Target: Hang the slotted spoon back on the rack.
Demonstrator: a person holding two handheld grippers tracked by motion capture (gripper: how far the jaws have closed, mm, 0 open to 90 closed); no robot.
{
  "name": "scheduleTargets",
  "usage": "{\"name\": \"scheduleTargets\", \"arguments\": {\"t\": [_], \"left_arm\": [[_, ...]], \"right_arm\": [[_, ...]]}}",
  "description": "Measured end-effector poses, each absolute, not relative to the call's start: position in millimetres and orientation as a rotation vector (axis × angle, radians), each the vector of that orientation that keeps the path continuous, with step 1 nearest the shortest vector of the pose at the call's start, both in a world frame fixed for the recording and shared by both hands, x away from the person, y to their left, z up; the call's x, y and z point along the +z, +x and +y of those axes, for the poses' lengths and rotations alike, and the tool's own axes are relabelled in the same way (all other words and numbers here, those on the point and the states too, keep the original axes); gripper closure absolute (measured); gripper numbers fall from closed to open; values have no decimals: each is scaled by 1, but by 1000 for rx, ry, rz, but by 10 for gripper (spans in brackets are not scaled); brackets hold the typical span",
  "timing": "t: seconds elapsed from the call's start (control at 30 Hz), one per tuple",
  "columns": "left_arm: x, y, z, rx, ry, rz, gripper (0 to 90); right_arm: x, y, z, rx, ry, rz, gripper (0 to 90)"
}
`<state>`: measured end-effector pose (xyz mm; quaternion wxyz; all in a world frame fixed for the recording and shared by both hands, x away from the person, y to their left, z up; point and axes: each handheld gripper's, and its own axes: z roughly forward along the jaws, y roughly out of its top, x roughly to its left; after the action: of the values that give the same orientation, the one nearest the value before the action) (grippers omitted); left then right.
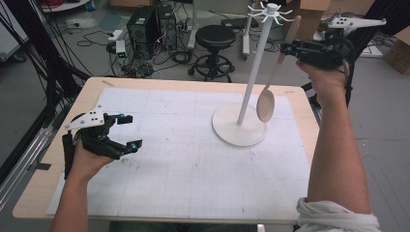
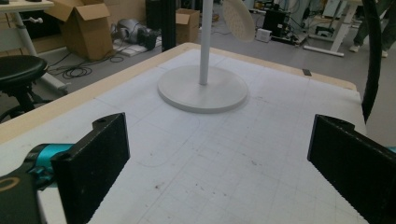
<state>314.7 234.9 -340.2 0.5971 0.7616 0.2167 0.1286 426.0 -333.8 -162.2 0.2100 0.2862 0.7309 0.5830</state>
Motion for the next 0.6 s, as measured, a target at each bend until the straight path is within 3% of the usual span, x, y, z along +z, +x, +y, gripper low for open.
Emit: {"name": "scheduleTargets", "arguments": {"t": [0.6], "left_arm": [[-342,315,235,298,1771,506,63]], "right_arm": [[-163,434,-333,1604,831,2040,687]]}}
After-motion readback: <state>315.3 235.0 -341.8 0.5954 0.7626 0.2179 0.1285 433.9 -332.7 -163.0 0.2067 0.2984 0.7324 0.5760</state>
